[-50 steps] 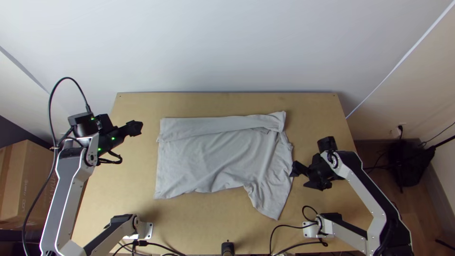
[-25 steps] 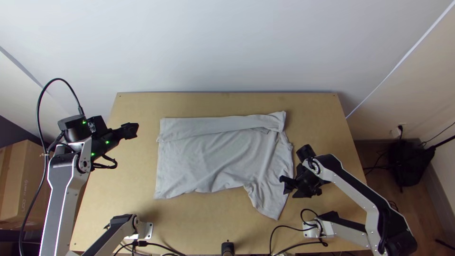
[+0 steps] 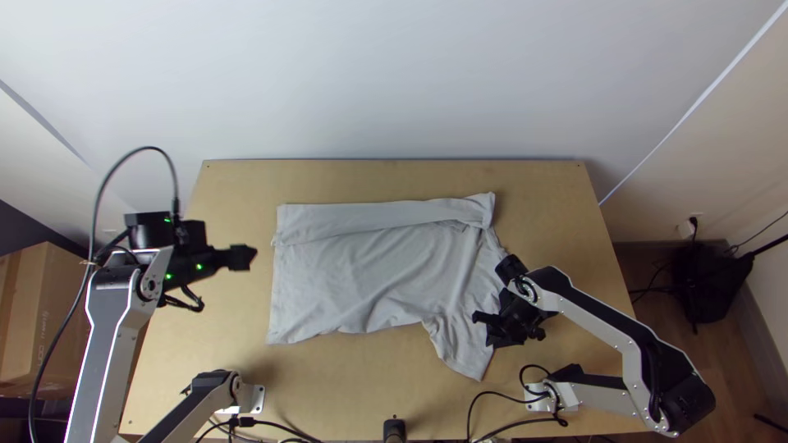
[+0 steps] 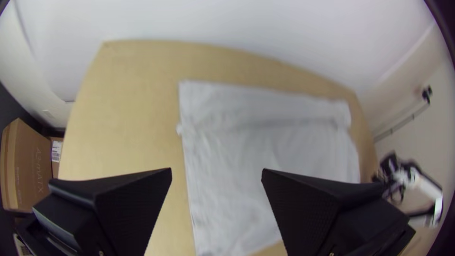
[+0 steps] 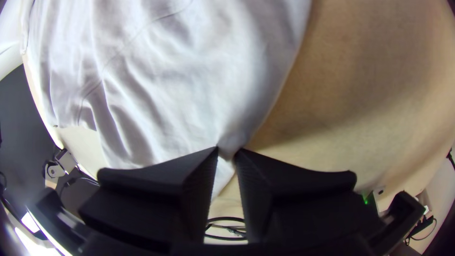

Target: Fold the t-shirt

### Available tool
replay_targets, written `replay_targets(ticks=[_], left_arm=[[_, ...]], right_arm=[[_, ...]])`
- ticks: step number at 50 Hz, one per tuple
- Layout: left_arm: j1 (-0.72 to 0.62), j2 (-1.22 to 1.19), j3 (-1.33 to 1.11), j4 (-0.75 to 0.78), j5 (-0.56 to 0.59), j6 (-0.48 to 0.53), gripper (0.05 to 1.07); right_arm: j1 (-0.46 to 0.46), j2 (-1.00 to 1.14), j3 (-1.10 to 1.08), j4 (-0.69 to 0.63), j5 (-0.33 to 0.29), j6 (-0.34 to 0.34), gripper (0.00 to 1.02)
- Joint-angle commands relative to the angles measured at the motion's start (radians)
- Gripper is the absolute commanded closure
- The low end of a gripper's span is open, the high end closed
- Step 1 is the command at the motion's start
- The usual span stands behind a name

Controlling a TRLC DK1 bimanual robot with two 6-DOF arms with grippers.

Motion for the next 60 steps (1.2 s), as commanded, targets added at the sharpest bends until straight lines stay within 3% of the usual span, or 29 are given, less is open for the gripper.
replay_targets(ticks=[1,7,10,22,26,28,34,38,60], left_arm=[[-0.038,0.014,-0.021,-0.156,0.011,0.166,0.16],[-0.097,0.040,-0.096,-0.282,-0.041,0.235,0.17],[-0.149,0.065,-0.135,-0.331,-0.121,0.278,0.17],[-0.284,0.100,-0.308,-0.296,-0.319,0.298,0.17],[-0.282,0.141,-0.337,-0.236,-0.323,0.302,0.19],[-0.281,0.167,-0.348,-0.220,-0.322,0.304,0.26],[-0.285,0.206,-0.357,-0.179,-0.286,0.328,0.37],[-0.290,0.213,-0.359,-0.176,-0.222,0.357,0.37],[-0.334,0.318,-0.380,-0.150,-0.190,0.387,0.37]], right_arm=[[0.040,0.027,-0.038,0.048,0.006,-0.002,1.00],[0.049,0.027,-0.027,0.051,0.009,0.007,1.00],[0.044,0.025,-0.021,0.051,0.009,0.008,1.00],[0.040,-0.003,0.009,0.038,0.009,0.010,1.00],[0.040,-0.019,0.019,0.031,0.009,0.011,1.00],[0.040,-0.027,0.023,0.026,0.009,0.011,1.00],[0.027,-0.032,0.031,0.021,0.009,0.015,1.00],[0.021,-0.032,0.034,0.023,0.009,0.015,1.00],[0.009,-0.058,0.072,0.015,0.009,0.038,1.00]])
